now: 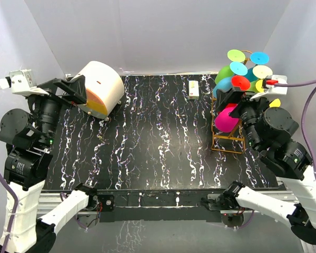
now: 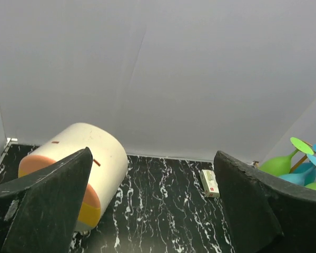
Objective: Take the wine glass off the wine glass rack
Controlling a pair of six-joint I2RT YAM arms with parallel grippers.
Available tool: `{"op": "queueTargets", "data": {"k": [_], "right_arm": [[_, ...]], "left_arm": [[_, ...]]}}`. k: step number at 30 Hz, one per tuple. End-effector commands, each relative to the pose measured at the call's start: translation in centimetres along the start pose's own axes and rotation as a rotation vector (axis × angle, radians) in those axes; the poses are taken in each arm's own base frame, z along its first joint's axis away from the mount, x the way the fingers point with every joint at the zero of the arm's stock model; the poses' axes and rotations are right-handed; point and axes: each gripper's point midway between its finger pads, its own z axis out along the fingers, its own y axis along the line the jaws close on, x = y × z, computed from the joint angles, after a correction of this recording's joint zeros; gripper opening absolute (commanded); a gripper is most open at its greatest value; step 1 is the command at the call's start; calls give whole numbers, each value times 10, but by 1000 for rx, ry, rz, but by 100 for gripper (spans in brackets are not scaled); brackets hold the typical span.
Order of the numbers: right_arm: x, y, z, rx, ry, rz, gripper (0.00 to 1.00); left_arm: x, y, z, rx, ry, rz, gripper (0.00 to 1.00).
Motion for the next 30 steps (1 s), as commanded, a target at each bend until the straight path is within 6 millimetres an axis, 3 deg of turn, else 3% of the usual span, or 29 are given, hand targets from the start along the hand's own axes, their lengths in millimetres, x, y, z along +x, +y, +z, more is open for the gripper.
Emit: {"op": "queueTargets", "data": {"k": [1, 13, 18, 26, 30], "right_arm": [[-5, 0, -1, 13, 44, 18, 98], [-7, 4, -1, 2, 177, -124, 98], [-7, -12, 2, 87, 201, -228, 98], [8, -40, 10, 270, 256, -407, 96], [17, -47, 16, 310, 287, -529, 83]], "left_arm": [[14, 5, -2, -17, 56, -42, 99], [58, 6, -5, -17, 243, -145, 99], [85, -6, -2, 40, 351, -198, 99], [136, -22, 5, 128, 521, -287, 99], [149, -29, 6, 165, 572, -313, 99]]}}
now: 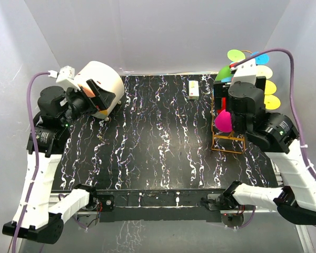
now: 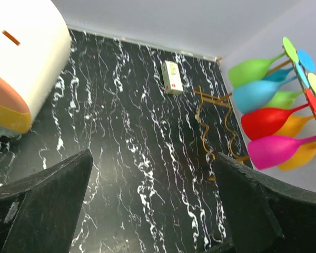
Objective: Take the wine glass off the wine glass rack
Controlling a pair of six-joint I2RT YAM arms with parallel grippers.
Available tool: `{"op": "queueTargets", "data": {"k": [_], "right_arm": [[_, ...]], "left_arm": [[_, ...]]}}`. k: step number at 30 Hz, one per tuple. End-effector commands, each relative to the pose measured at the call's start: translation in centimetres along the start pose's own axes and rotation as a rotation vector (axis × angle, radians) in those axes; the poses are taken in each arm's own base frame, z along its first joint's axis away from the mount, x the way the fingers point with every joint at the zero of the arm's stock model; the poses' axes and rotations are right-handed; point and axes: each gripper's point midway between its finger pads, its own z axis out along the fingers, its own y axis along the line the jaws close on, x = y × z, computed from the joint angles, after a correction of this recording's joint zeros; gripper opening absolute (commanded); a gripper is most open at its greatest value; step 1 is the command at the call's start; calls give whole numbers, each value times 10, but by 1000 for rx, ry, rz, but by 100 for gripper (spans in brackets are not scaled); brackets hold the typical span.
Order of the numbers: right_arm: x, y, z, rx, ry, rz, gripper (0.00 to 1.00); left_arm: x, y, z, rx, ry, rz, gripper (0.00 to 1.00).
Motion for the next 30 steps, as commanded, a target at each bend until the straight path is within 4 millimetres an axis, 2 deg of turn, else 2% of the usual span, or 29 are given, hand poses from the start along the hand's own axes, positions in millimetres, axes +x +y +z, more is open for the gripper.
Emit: {"op": "queueTargets", "data": {"k": [1, 8, 12, 23, 30], "right_arm": [[5, -18, 7, 119, 12, -149, 79], [23, -15, 20, 236, 65, -427, 65], [32, -17, 23, 317, 91, -543, 62], [42, -15, 26, 320, 107, -586, 45], [47, -13, 28, 321, 110, -592, 44]], "left_arm": [[12, -13, 2, 90, 61, -31, 99], [25, -5, 6, 73, 92, -23, 99], [27, -2, 8, 65, 101, -17, 99], [33, 1, 13, 65, 118, -18, 99], [33, 0, 13, 64, 122, -19, 99]]}}
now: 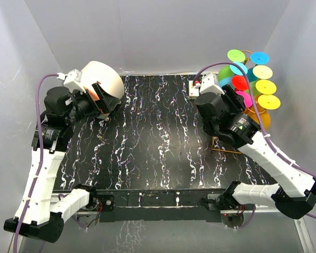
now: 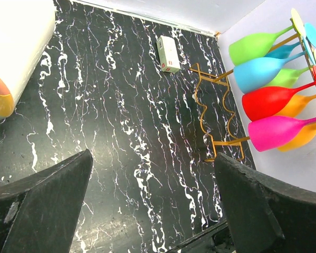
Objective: Take the wine glass off the wine glass rack
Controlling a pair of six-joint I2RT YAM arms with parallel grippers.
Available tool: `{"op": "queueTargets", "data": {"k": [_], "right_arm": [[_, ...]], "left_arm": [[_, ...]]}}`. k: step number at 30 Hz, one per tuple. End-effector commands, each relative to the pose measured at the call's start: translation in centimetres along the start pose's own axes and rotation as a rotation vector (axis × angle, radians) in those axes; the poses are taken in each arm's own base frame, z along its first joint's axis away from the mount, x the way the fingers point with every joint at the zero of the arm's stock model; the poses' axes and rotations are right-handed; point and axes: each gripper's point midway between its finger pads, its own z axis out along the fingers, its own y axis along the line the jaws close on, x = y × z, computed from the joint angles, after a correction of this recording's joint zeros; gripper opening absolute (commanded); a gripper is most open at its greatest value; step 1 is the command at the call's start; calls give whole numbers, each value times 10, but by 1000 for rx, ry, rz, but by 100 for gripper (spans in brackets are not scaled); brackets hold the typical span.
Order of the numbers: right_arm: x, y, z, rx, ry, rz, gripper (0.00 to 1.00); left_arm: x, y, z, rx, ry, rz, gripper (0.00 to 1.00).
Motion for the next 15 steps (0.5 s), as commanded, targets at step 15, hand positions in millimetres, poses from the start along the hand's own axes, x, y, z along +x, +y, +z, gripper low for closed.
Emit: {"op": "queueTargets", "data": {"k": [15], "right_arm": [[5, -5, 13, 86, 18, 41, 38]], "left_arm": [[0, -1, -5, 8, 1, 32, 99]]}}
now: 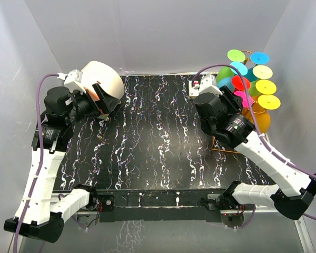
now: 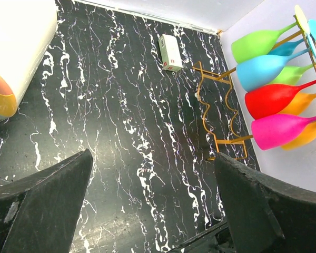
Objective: Take the wine glass off the wine glass rack
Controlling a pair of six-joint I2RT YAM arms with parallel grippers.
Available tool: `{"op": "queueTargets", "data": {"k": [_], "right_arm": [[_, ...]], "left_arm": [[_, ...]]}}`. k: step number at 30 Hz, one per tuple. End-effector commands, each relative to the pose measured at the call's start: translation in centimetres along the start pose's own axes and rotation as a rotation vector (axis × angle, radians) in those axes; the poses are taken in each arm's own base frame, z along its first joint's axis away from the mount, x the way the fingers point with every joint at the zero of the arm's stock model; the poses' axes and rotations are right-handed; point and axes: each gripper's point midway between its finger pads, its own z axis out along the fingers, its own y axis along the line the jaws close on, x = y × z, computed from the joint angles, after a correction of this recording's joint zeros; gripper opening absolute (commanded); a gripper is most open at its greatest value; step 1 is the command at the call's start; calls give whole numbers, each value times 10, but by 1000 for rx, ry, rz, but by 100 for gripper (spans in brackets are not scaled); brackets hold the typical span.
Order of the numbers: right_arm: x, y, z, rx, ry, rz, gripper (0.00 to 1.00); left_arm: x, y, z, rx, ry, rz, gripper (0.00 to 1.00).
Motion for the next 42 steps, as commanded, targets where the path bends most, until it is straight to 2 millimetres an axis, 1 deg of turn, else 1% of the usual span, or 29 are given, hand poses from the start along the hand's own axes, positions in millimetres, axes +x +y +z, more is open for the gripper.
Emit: {"op": "queueTargets", "data": {"k": [1, 6, 13, 17, 20, 24, 29, 37, 42], "right_arm": [[0, -14, 4, 54, 1, 65, 38], [0, -14, 7, 61, 2, 68, 36], [-1, -13, 9, 67, 4, 61, 28], [-1, -14, 10, 71, 7, 60, 20], [-1, -13, 10, 71, 9, 52, 16], [-2, -14, 10, 69, 7, 49, 6], [-2, -17, 8, 55, -9, 51, 4], [-11, -22, 1, 13, -54, 68, 0], [-17, -18, -2, -21, -81, 56, 0]], "left_arm": [[-1, -2, -6, 9, -4, 21, 99], [-1, -1, -6, 3, -5, 29, 99], [-1, 1, -7, -3, -5, 35, 99], [-1, 1, -7, -5, -6, 40, 99], [0, 2, -6, -10, -2, 41, 99], [0, 4, -5, -13, -1, 40, 99], [1, 4, -4, -12, -1, 39, 99], [1, 4, -3, -10, 3, 34, 99], [2, 4, -3, -10, 5, 33, 99]]}}
